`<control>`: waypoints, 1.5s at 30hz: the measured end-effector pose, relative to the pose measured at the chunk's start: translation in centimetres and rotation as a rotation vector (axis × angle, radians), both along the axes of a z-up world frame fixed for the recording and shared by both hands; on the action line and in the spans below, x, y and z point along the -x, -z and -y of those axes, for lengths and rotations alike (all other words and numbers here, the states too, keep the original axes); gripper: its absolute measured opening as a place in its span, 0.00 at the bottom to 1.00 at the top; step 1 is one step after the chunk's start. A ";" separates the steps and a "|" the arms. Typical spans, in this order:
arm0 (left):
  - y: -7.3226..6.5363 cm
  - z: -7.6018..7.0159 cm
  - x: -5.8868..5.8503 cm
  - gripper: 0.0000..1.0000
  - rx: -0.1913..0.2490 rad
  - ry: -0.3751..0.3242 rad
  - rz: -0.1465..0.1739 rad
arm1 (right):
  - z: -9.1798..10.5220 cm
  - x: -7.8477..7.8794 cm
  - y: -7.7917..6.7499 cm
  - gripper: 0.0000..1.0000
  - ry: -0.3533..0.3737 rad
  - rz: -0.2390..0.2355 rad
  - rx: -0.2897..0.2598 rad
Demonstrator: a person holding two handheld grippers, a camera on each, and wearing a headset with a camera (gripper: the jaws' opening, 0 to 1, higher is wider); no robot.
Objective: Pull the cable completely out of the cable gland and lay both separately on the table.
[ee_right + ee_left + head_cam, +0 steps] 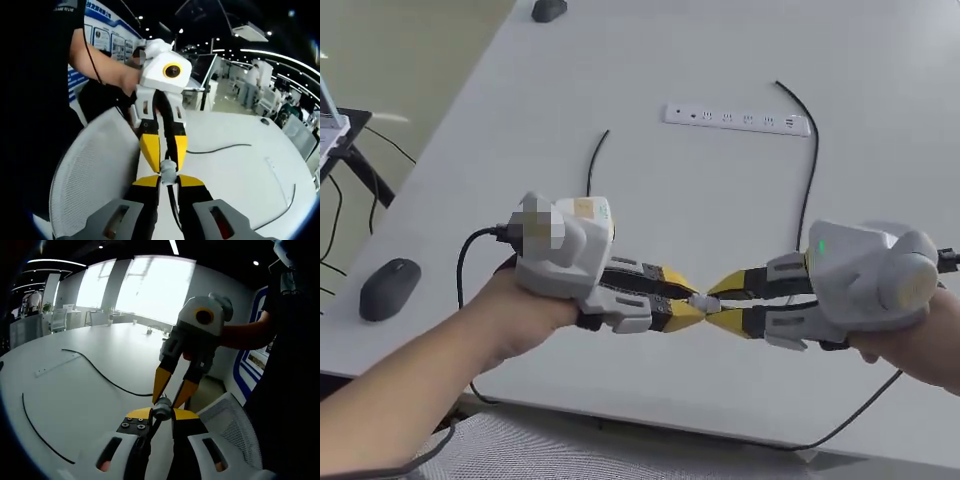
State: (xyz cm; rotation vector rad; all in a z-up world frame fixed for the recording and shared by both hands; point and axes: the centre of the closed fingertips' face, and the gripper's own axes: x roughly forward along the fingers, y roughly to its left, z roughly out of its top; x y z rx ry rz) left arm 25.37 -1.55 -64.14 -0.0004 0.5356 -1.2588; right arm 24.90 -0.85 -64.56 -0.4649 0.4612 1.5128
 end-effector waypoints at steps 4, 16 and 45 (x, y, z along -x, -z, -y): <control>-0.2 0.2 0.1 0.15 0.002 0.009 0.029 | 0.7 -0.2 0.2 0.13 0.049 -0.118 -0.015; -0.3 0.4 0.9 0.15 -0.018 0.067 0.101 | 1.7 -0.8 -2.0 0.16 0.104 -0.733 -0.180; -0.1 0.8 1.1 0.15 -0.037 0.103 0.128 | 0.4 1.8 -0.5 0.08 -0.029 -0.859 -0.142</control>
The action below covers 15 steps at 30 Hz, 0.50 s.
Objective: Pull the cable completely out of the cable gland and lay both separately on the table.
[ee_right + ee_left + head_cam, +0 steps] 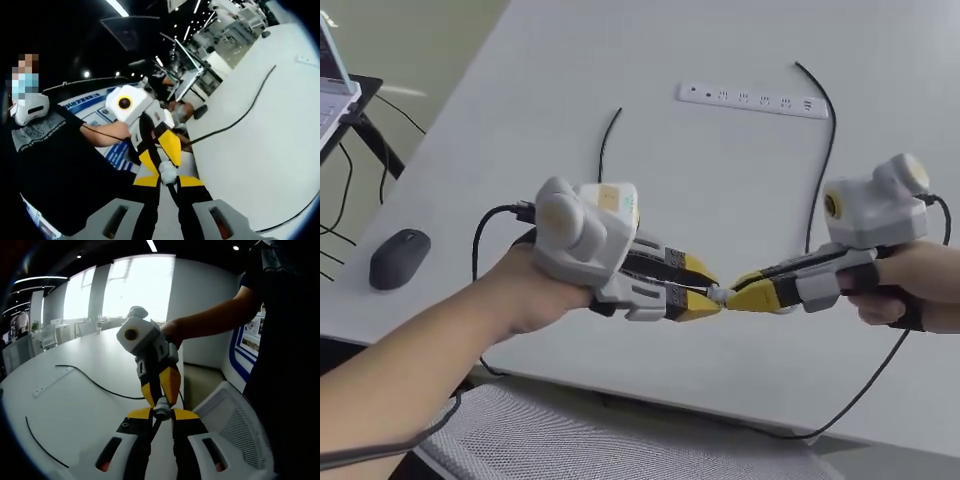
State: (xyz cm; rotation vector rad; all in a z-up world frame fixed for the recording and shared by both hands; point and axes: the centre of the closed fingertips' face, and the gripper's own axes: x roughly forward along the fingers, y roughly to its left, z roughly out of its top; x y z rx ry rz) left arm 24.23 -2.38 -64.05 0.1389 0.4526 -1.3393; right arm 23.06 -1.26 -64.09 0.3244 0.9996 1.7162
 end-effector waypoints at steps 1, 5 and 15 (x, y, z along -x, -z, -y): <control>0.0 0.0 0.0 0.15 0.000 -0.003 -0.006 | 0.0 0.0 0.0 0.08 -0.002 0.020 0.003; 0.2 -0.2 -0.2 0.15 0.000 -0.021 -0.024 | -0.2 -0.3 0.2 0.08 0.008 0.145 0.011; -0.1 -0.4 -0.6 0.15 0.019 -0.058 -0.082 | -0.5 -0.7 -0.1 0.07 -0.006 0.546 0.047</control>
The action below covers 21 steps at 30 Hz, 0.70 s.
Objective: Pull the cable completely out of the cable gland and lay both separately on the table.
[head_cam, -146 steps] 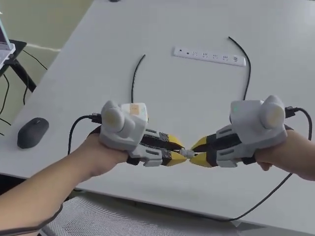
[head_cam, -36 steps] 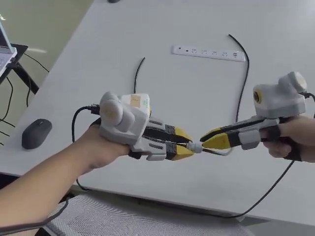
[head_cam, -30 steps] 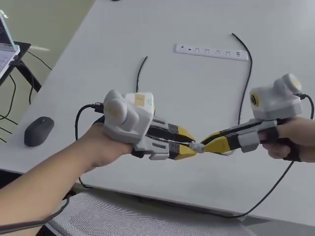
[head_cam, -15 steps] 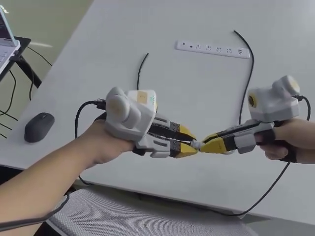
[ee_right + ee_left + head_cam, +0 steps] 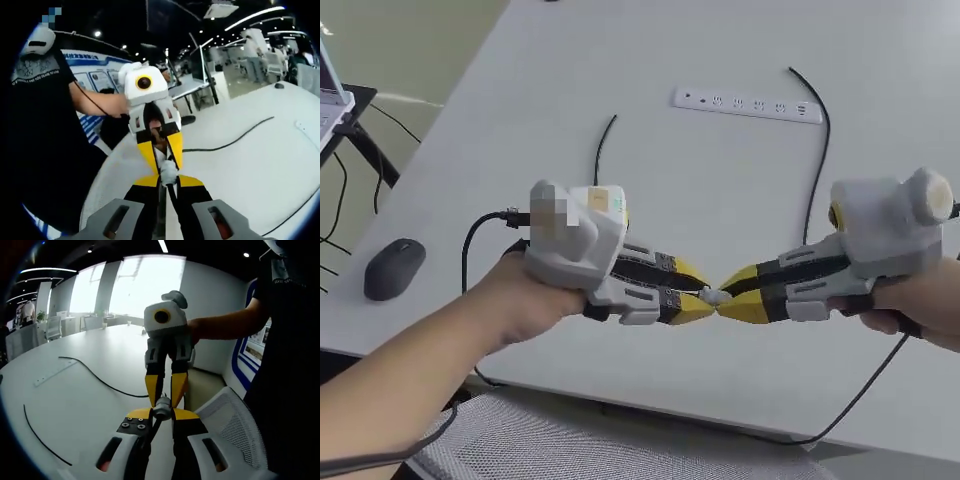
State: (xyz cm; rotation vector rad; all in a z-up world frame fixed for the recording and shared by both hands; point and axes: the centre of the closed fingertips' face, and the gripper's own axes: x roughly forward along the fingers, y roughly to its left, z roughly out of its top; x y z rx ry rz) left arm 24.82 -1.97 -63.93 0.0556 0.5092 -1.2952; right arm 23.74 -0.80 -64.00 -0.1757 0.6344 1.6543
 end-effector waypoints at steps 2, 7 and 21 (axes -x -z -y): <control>-0.1 0.0 0.0 0.15 0.003 -0.001 0.000 | -0.1 -0.1 0.0 0.07 -0.018 0.099 0.016; -0.3 -0.1 -0.1 0.15 0.017 -0.025 -0.036 | -0.2 -0.3 0.0 0.07 -0.019 0.260 0.052; -0.2 -0.5 -0.5 0.15 0.030 -0.063 -0.095 | -0.2 -0.9 0.3 0.08 -0.018 0.489 0.097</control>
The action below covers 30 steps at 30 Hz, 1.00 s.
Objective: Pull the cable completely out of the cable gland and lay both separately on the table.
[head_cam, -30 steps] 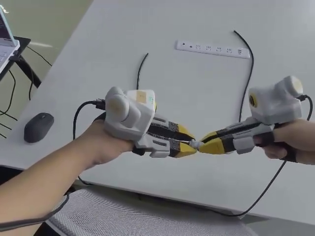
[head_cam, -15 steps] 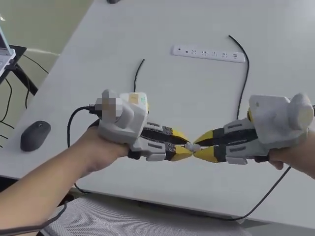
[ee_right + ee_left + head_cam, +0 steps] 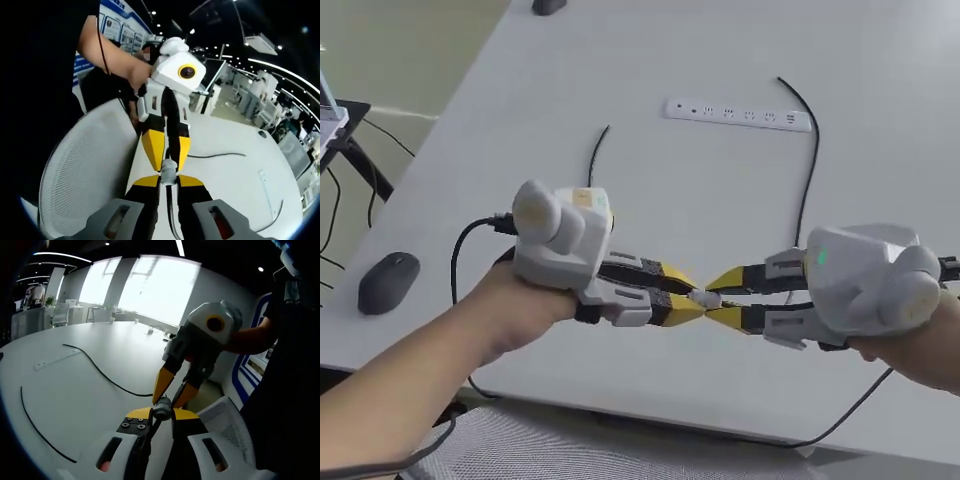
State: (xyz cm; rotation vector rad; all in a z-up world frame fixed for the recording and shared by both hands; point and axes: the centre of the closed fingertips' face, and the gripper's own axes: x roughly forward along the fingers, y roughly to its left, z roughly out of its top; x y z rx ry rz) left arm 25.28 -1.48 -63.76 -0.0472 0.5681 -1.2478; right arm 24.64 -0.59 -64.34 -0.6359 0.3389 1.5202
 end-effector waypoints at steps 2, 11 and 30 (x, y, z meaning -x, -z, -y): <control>-0.1 -0.1 0.0 0.15 0.003 0.000 0.002 | 0.0 0.0 -0.1 0.08 0.003 -0.001 -0.007; -0.4 -0.2 -0.1 0.15 0.001 0.004 0.029 | -0.1 -0.1 -0.5 0.09 0.051 -0.030 -0.018; -1.4 -0.6 -1.0 0.15 -0.021 0.003 0.174 | 1.9 -2.2 -0.5 0.12 0.367 -0.015 0.007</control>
